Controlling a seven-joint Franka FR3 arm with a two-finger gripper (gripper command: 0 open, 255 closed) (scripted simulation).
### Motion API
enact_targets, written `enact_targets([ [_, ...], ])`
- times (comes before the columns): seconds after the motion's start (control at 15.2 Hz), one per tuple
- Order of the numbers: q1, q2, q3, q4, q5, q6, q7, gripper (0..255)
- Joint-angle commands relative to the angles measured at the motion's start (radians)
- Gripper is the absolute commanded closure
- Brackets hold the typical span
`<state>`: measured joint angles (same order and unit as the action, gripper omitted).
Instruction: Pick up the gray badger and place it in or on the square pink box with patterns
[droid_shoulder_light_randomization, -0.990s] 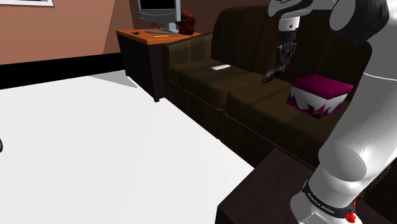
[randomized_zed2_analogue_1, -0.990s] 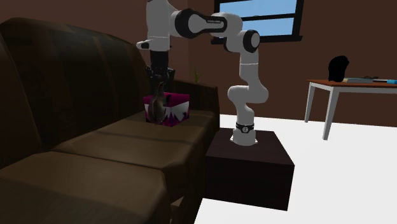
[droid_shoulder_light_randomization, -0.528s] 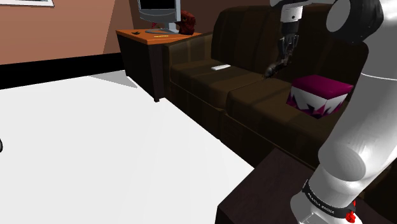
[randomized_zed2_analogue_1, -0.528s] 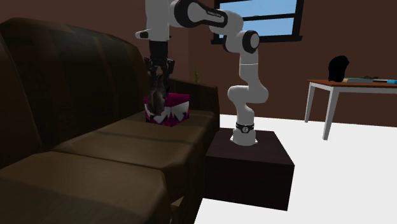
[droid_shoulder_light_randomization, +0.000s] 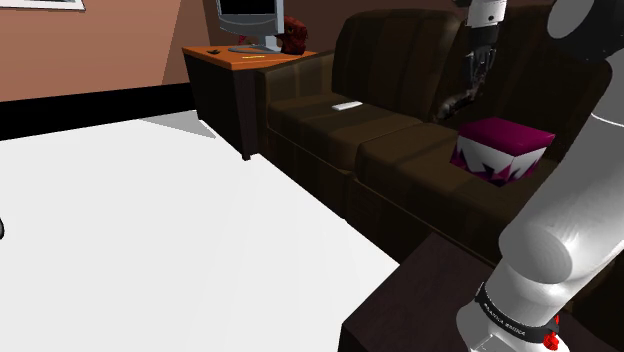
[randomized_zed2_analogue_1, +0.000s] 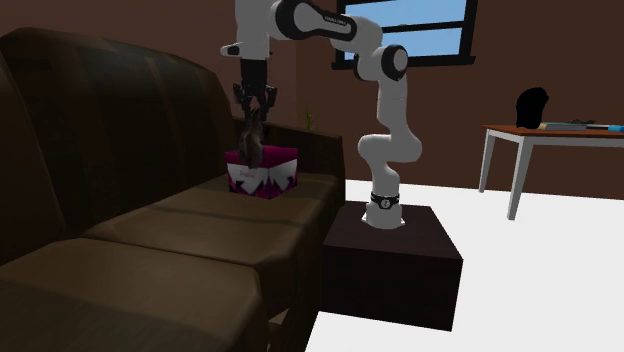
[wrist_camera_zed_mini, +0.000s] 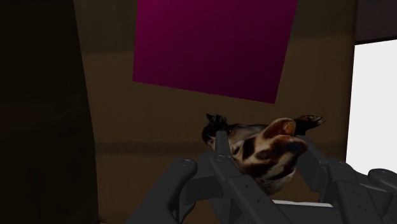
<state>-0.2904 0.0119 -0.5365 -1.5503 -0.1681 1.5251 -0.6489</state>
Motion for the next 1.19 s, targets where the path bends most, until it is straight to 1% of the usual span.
enact_targets([
  [0.0, -0.008, -0.056, -0.009, -0.059, -0.029, 0.015, -0.016, 255],
  [0.33, -0.044, -0.167, -0.04, -0.15, -0.093, 0.024, -0.077, 255],
  [0.66, -0.086, -0.257, -0.079, -0.208, -0.15, 0.024, -0.152, 255],
  [0.92, -0.119, -0.308, -0.113, -0.232, -0.187, 0.022, -0.216, 255],
  [1.12, -0.122, -0.321, -0.114, -0.282, -0.195, 0.06, -0.204, 255],
])
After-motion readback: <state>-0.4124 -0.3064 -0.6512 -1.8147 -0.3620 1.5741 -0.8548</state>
